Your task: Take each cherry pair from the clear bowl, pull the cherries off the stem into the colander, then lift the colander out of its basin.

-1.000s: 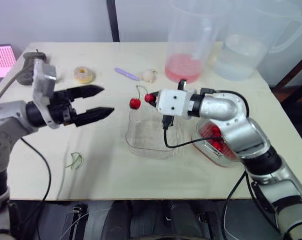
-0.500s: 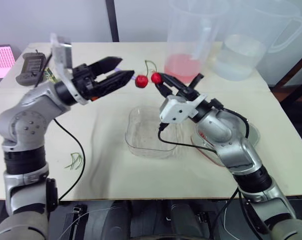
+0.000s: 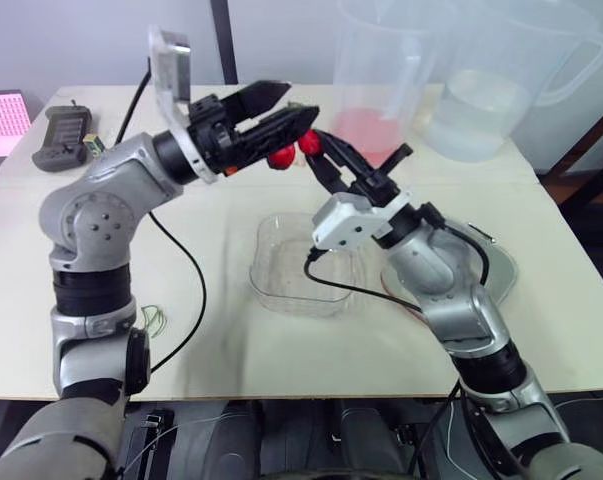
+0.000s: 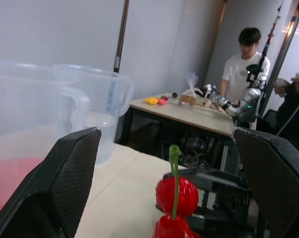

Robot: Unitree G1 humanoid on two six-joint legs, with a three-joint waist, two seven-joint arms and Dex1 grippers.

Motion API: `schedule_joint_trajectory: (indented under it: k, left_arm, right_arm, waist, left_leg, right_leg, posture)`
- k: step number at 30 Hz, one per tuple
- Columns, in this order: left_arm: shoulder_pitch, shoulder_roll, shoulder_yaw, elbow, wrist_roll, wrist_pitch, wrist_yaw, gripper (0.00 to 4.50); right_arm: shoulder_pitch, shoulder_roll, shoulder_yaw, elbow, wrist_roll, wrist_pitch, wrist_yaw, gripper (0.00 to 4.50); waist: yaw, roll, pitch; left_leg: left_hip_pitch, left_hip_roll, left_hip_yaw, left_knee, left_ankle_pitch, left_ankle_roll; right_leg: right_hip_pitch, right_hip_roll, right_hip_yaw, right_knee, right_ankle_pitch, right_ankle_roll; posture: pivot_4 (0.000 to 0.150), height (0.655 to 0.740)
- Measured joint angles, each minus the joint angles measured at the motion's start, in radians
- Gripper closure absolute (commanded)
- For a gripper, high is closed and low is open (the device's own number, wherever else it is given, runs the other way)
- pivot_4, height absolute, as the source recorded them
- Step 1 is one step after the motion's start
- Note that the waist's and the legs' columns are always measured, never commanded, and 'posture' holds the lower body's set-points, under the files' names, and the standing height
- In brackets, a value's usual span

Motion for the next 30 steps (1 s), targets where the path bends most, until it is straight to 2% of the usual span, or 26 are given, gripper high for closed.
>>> schedule_joint_trajectory:
  k: [3,4,6,12,16,20,23,25,28,30]
  left_arm:
    - [-0.008,0.0,0.0,0.012,0.004,0.0,-0.003,0.0]
    - [-0.008,0.0,0.0,0.015,0.007,0.0,-0.005,0.54]
    - [-0.008,0.0,-0.003,0.017,0.011,0.001,-0.014,1.26]
    - [-0.008,0.0,-0.04,0.018,0.041,0.002,-0.022,4.38]
    - [-0.014,-0.006,-0.04,0.018,0.043,0.002,-0.022,4.45]
    - [-0.02,-0.007,-0.04,0.018,0.043,0.003,-0.023,4.5]
    - [-0.021,-0.007,-0.04,0.019,0.043,0.003,-0.025,4.5]
    - [-0.021,-0.007,-0.04,0.019,0.043,0.003,-0.03,4.5]
    - [-0.021,-0.005,-0.039,0.022,0.044,0.002,-0.04,4.5]
    - [-0.021,0.005,-0.039,0.024,0.045,0.002,-0.048,4.5]
  right_arm:
    - [0.0,0.004,0.0,0.0,-0.006,-0.009,0.0,4.0]
    - [0.0,0.005,0.0,0.0,-0.008,-0.01,0.001,4.02]
    - [0.0,0.006,0.0,0.0,-0.009,-0.013,0.002,4.02]
    - [0.0,0.006,0.0,0.0,-0.017,-0.021,0.011,4.02]
    - [0.0,0.005,-0.002,0.0,-0.017,-0.028,0.015,4.02]
    - [0.0,0.005,-0.007,0.0,-0.014,-0.029,0.031,2.37]
    - [0.0,0.005,-0.021,0.0,-0.006,-0.029,0.041,0.81]
    - [0.001,0.003,-0.029,0.0,-0.001,-0.028,0.05,0.03]
    - [0.013,0.003,-0.074,0.0,0.057,0.01,0.081,0.03]
    - [0.017,0.022,-0.128,-0.008,0.166,0.105,0.14,0.03]
  waist:
    - [0.0,0.0,0.0]
    - [0.0,0.0,0.0]
    - [0.0,0.0,0.0]
    - [0.0,0.0,0.0]
    - [0.001,0.0,0.0]
    - [0.001,0.0,0.0]
    - [0.001,0.0,0.0]
    - [0.001,0.0,0.0]
    - [0.001,0.0,0.0]
    - [0.001,0.0,0.0]
  left_leg:
    - [0.0,0.0,0.0,0.0,0.0,0.0]
    - [0.0,0.0,0.0,0.0,0.0,0.0]
    - [0.0,0.0,0.0,0.0,0.0,0.0]
    - [0.0,0.0,0.0,0.0,0.0,0.0]
    - [0.0,0.0,0.0,0.0,0.0,0.0]
    - [0.001,0.0,0.0,0.0,0.0,0.0]
    - [0.001,0.0,0.0,0.0,0.0,0.0]
    - [0.001,0.0,0.0,0.0,0.0,0.0]
    - [0.001,0.0,0.0,0.0,0.0,0.0]
    - [0.001,0.0,0.0,0.0,0.0,0.0]
  right_leg:
    - [0.0,0.0,0.0,0.0,0.0,0.0]
    - [0.0,0.0,0.0,0.0,0.0,0.0]
    - [0.0,0.0,0.0,0.0,0.0,0.0]
    - [0.001,0.0,0.0,0.0,0.0,0.0]
    - [0.001,0.0,0.0,0.0,0.0,0.0]
    - [0.001,0.0,0.0,0.0,0.0,0.0]
    - [0.001,0.0,0.0,0.0,0.0,0.0]
    - [0.001,0.0,0.0,0.0,0.0,0.0]
    - [0.001,0.0,0.0,0.0,0.0,0.0]
    - [0.002,0.0,0.0,0.0,0.0,0.0]
  posture:
    - [0.15,0.74]
    - [0.15,0.74]
    - [0.15,0.74]
    - [0.15,0.74]
    - [0.15,0.74]
    - [0.15,0.74]
    - [0.15,0.74]
    - [0.15,0.74]
    - [0.15,0.74]
    - [0.15,0.74]
